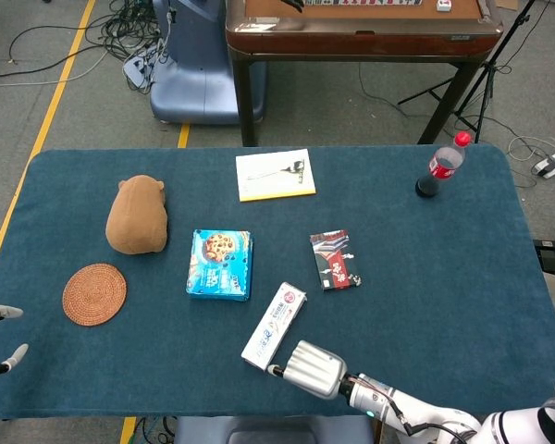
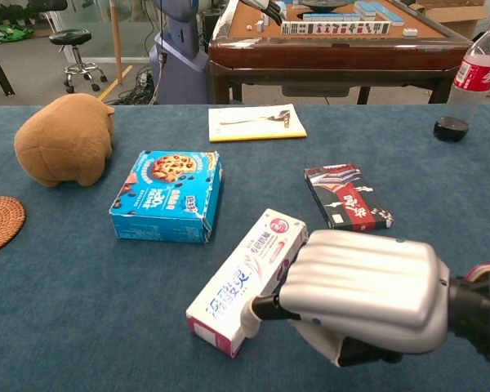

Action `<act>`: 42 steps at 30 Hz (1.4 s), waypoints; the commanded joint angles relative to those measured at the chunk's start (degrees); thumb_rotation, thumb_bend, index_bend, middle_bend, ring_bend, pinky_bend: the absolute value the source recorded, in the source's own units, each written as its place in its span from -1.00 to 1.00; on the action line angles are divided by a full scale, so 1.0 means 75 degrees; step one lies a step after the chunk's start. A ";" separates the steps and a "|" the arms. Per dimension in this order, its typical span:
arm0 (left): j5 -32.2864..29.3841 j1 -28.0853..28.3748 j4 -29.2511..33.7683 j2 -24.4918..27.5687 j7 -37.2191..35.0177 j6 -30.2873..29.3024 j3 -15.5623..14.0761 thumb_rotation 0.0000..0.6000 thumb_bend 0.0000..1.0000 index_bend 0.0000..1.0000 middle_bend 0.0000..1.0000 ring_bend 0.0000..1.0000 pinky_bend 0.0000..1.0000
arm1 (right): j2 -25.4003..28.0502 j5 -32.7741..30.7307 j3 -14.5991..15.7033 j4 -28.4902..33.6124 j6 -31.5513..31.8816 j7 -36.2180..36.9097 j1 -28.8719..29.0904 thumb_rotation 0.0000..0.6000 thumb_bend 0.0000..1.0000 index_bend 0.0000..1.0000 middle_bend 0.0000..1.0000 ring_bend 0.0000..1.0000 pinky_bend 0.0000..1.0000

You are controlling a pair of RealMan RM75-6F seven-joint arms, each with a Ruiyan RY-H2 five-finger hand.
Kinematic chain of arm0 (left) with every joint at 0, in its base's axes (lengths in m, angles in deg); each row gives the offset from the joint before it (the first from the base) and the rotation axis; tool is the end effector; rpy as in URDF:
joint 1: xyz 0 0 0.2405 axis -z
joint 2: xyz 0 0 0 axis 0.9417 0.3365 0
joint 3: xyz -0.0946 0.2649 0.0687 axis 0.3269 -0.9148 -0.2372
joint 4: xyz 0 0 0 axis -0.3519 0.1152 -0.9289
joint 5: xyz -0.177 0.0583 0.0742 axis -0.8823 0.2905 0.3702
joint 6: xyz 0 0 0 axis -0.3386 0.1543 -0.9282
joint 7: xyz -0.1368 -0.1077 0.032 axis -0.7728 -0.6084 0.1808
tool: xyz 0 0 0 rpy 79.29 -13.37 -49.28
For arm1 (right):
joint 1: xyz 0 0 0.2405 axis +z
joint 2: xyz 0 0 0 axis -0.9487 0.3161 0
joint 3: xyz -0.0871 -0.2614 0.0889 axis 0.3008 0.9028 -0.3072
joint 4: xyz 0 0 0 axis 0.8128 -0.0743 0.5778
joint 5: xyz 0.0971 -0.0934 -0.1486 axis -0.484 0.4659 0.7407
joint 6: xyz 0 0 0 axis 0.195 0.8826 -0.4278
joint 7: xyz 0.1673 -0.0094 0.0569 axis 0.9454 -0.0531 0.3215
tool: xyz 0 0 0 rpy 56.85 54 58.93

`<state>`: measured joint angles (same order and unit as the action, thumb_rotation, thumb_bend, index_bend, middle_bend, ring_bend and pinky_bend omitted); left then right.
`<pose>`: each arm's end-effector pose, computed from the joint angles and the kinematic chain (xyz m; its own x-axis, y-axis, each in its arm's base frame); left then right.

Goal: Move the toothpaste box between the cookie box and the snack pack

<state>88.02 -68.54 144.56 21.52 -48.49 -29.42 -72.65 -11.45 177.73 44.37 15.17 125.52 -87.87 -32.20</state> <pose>-0.3528 0.1881 0.2283 0.2561 0.0578 0.9649 0.9634 0.0663 -0.2597 -0.1253 -0.2269 -0.0528 0.7437 -0.1544 0.6504 -0.3918 -0.8890 0.2370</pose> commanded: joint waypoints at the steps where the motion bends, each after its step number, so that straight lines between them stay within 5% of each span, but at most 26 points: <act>1: -0.0012 -0.0008 -0.0012 0.0006 -0.0021 -0.0006 0.0007 1.00 -0.46 -0.30 -0.32 -0.34 -0.08 | -0.0133 0.0235 0.0004 -0.0193 -0.0001 0.0063 0.0084 1.00 1.00 -0.38 1.00 1.00 0.94; 14: -0.0022 -0.0001 -0.0018 0.0000 -0.0009 0.0041 0.0007 1.00 -0.46 -0.30 -0.32 -0.34 -0.08 | -0.0586 0.1104 -0.0138 -0.0993 -0.0058 0.0015 0.0542 1.00 1.00 -0.43 1.00 1.00 0.94; 42: -0.0061 -0.0050 -0.0085 0.0041 -0.0176 -0.0005 0.0039 1.00 -0.46 -0.30 -0.32 -0.35 -0.08 | -0.0943 0.0393 -0.0271 -0.1234 -0.0530 -0.0393 0.0588 1.00 1.00 -0.44 1.00 1.00 0.94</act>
<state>87.56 -68.91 143.92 21.83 -49.82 -29.46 -72.35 -18.58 180.73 42.27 5.88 121.50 -90.87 -27.73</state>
